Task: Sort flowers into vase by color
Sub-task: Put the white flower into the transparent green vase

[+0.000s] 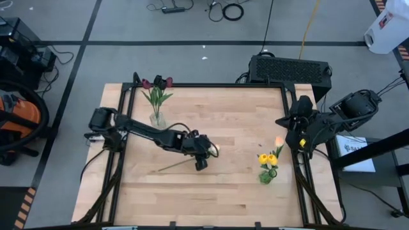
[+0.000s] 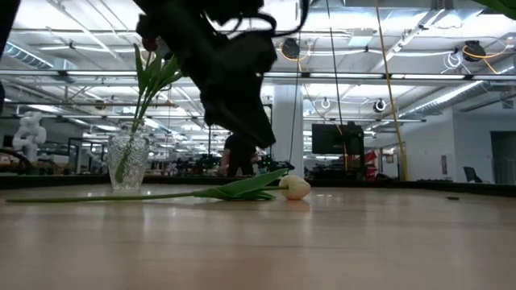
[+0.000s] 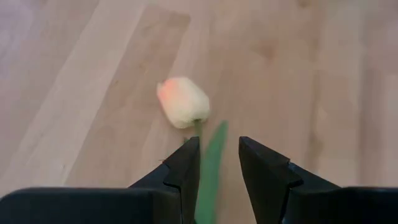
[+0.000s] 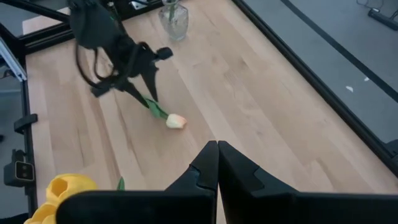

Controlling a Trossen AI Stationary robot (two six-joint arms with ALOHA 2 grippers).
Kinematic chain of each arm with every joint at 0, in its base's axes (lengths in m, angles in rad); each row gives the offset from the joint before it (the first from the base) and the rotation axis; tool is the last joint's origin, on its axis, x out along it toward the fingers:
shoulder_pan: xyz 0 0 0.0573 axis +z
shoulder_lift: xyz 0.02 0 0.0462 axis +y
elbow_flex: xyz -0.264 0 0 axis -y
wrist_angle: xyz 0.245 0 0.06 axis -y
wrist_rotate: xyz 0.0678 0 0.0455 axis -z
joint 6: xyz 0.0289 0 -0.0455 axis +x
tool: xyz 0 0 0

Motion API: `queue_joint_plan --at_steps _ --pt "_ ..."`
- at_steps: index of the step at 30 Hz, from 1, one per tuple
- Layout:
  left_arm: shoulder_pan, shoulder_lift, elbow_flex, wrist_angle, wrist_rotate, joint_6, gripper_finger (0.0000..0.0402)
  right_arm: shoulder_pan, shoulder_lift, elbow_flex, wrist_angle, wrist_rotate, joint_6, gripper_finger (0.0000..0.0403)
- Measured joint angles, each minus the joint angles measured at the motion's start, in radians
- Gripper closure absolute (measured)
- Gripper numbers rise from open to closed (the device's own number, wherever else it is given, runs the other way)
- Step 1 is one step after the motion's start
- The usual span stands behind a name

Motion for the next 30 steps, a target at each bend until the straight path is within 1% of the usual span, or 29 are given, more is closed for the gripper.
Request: queue_joint_plan --at_steps 3,5,8,10,13,18,21,24,25,30 --pt "0.009 0.047 0.006 0.001 0.007 -0.011 0.0283 0.0 0.0 0.0 0.0 0.0 0.0 0.0403" --pt "0.012 0.077 0.006 0.001 0.019 -0.046 0.0283 0.0 0.0 0.0 0.0 0.0 0.0 0.0403" --pt "0.015 0.115 0.006 0.002 0.09 -0.056 0.0283 0.0 0.0 0.0 0.0 0.0 0.0 0.0403" --pt "0.015 0.136 0.006 0.004 0.119 -0.056 0.0283 0.0 0.0 0.0 0.0 0.0 0.0 0.0403" --pt "0.01 0.155 0.009 0.011 0.12 -0.065 0.0283 0.0 0.0 0.0 -0.002 0.0 0.0 0.0403" --pt "0.011 0.18 0.01 0.014 0.131 -0.126 0.0288 0.0 0.0 0.0 -0.003 0.0 -0.003 0.0403" --pt "0.011 0.181 0.009 0.011 0.125 -0.101 0.0318 0.0 0.0 0.0 -0.003 0.001 -0.007 0.0403" --pt "0.014 0.182 0.008 0.006 0.11 -0.082 0.0378 0.0 0.0 0.0 -0.003 0.001 -0.011 0.0403" --pt "0.016 0.182 0.007 0.006 0.111 -0.083 0.0388 0.0 0.0 0.0 -0.003 0.001 -0.012 0.0403" --pt "0.018 0.177 0.006 0.011 0.115 -0.082 0.0397 0.0 -0.001 0.0 -0.003 0.001 -0.026 0.0403"
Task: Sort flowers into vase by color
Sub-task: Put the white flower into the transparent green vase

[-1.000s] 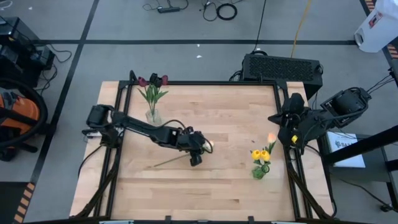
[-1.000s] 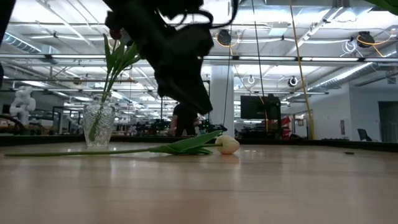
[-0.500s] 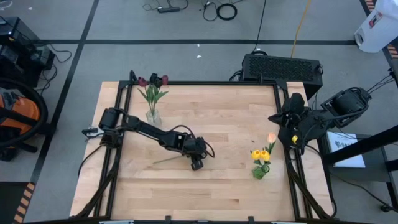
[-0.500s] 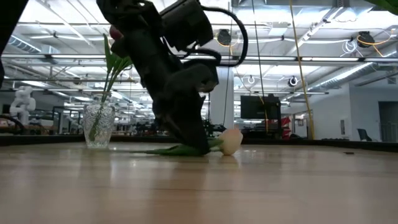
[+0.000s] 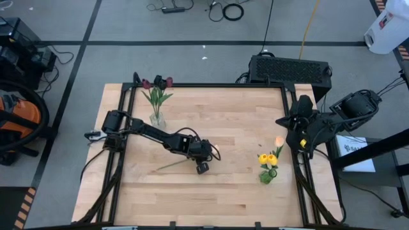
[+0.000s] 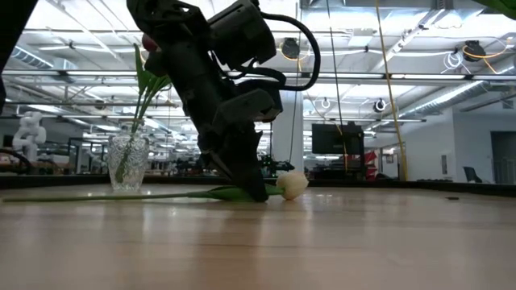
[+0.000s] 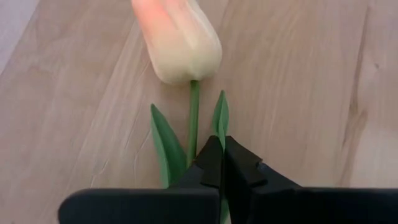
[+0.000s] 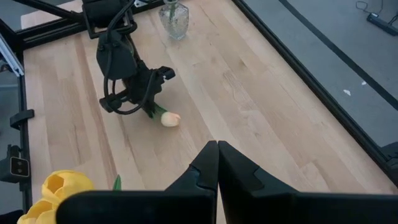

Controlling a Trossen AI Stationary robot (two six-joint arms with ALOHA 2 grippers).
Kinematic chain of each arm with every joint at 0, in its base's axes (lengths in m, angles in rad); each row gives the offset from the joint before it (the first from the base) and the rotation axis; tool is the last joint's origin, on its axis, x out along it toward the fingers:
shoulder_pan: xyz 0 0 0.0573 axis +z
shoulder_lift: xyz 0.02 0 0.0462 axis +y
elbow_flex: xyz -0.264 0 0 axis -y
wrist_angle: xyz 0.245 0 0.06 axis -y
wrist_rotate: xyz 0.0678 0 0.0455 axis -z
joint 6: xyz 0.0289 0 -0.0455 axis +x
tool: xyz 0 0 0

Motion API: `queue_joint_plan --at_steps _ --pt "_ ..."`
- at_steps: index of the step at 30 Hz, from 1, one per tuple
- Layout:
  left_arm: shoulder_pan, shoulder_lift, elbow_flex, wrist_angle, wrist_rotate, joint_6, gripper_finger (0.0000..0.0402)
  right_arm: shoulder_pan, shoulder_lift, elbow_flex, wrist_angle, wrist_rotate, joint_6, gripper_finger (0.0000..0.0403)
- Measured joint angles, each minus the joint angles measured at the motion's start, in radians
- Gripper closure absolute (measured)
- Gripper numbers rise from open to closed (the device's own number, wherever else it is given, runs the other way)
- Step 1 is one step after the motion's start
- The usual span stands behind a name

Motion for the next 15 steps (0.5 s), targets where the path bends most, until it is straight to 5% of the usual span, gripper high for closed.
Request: queue_joint_plan --at_steps 8,15 --pt "-0.002 -0.053 -0.005 -0.006 -0.059 -0.007 0.0399 0.0 -0.026 0.0 0.031 0.008 -0.023 0.0403" --pt "-0.005 -0.08 0.056 0.008 -0.106 0.063 0.04 0.005 -0.087 0.0 0.36 -0.051 -0.227 0.0403"
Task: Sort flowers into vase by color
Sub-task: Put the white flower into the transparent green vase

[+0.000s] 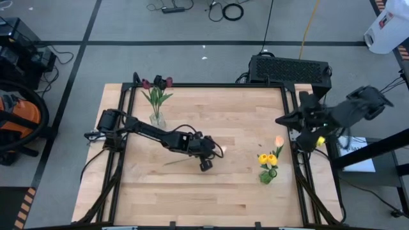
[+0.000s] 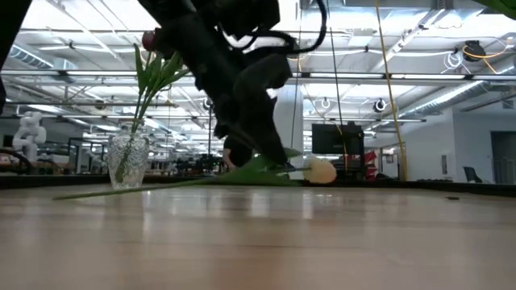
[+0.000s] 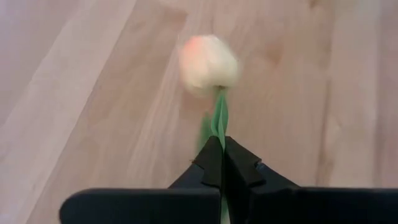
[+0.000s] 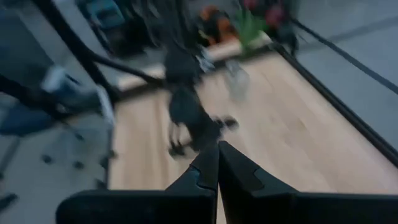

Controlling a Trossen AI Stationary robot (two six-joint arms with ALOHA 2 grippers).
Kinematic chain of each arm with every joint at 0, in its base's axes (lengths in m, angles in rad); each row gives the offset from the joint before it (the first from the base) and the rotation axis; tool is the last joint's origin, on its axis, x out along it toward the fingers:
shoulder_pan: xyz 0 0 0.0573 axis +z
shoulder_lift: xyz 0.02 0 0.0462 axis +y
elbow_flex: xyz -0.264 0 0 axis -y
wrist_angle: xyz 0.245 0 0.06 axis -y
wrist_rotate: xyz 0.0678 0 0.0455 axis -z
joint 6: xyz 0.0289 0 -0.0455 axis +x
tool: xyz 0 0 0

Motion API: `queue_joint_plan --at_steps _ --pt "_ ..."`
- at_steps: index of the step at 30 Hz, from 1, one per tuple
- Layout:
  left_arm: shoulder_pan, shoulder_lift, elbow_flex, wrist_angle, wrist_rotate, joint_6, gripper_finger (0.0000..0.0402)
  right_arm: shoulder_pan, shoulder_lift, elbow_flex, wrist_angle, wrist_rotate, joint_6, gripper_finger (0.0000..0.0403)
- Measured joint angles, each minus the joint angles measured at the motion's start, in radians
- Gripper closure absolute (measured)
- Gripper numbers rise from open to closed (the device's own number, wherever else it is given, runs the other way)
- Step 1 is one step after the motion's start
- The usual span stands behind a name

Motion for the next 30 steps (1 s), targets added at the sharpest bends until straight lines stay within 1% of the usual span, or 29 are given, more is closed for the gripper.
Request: queue_joint_plan --at_steps 2,4,10,13,19,23,26,30 --pt "0.0 -0.001 0.019 0.002 0.0 0.001 0.04 0.0 -0.008 0.0 0.059 -0.002 -0.031 0.0403" --pt "0.0 -0.002 0.033 0.006 0.0 0.001 0.0401 0.0 -0.009 0.0 0.081 -0.014 -0.026 0.0403" --pt "-0.005 -0.003 0.069 -0.001 -0.003 0.051 0.0401 0.021 0.019 0.0 0.083 -0.161 0.113 0.0403" --pt "-0.005 -0.003 0.075 -0.005 -0.003 0.054 0.0401 0.063 0.04 0.0 0.083 -0.189 0.197 0.0403" --pt "-0.005 -0.003 0.078 -0.03 -0.003 0.142 0.0398 0.131 0.069 0.0 0.074 -0.185 0.33 0.0403" --pt "-0.005 -0.003 0.078 -0.081 -0.002 0.208 0.038 0.139 0.083 0.0 0.074 -0.121 0.336 0.0403" --pt "-0.005 -0.003 0.078 -0.11 -0.001 0.217 0.0369 0.139 0.093 0.0 0.074 -0.07 0.337 0.0403" --pt "0.002 -0.003 0.078 -0.166 0.046 0.256 0.0349 0.139 0.105 0.0 0.074 -0.046 0.349 0.0403"
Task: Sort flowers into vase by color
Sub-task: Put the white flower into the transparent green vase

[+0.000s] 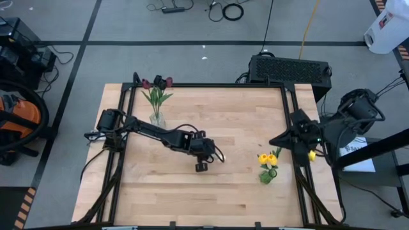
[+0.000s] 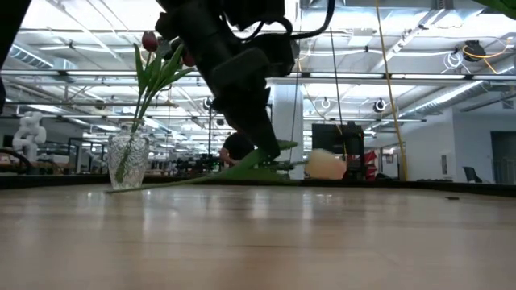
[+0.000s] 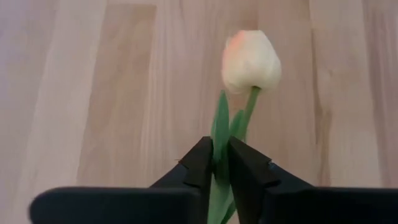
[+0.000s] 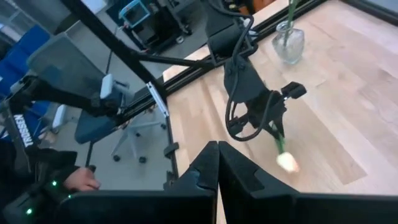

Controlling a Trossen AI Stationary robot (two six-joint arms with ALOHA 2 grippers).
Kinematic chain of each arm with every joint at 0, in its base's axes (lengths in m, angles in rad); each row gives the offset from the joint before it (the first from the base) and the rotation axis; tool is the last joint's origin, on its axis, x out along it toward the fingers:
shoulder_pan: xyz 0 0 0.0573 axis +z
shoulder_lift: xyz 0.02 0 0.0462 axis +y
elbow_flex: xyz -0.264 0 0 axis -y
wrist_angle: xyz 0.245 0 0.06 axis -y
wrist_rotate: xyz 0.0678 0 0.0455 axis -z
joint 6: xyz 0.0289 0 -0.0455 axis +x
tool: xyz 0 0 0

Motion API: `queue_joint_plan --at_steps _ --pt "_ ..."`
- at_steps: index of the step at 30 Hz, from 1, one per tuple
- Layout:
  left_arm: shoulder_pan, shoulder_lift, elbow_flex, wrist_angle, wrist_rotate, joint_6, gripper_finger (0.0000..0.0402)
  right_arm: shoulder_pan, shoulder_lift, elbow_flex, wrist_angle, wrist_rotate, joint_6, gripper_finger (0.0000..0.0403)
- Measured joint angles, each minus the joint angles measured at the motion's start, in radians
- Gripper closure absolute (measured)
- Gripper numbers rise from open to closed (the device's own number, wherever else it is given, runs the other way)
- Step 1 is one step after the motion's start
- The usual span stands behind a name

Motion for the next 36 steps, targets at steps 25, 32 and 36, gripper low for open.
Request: queue_joint_plan --at_steps 25,32,36 --pt "0.001 0.112 0.003 -0.179 0.047 0.314 0.024 0.0 0.018 0.0 0.002 0.085 0.01 0.0403" --pt "0.015 0.136 0.004 -0.19 0.106 0.338 0.0301 0.0 0.023 0.0 0.002 0.105 0.012 0.0403" --pt "0.013 0.128 0.002 -0.188 0.117 0.393 0.0384 0.0 0.023 0.0 0.002 0.106 -0.003 0.0403"
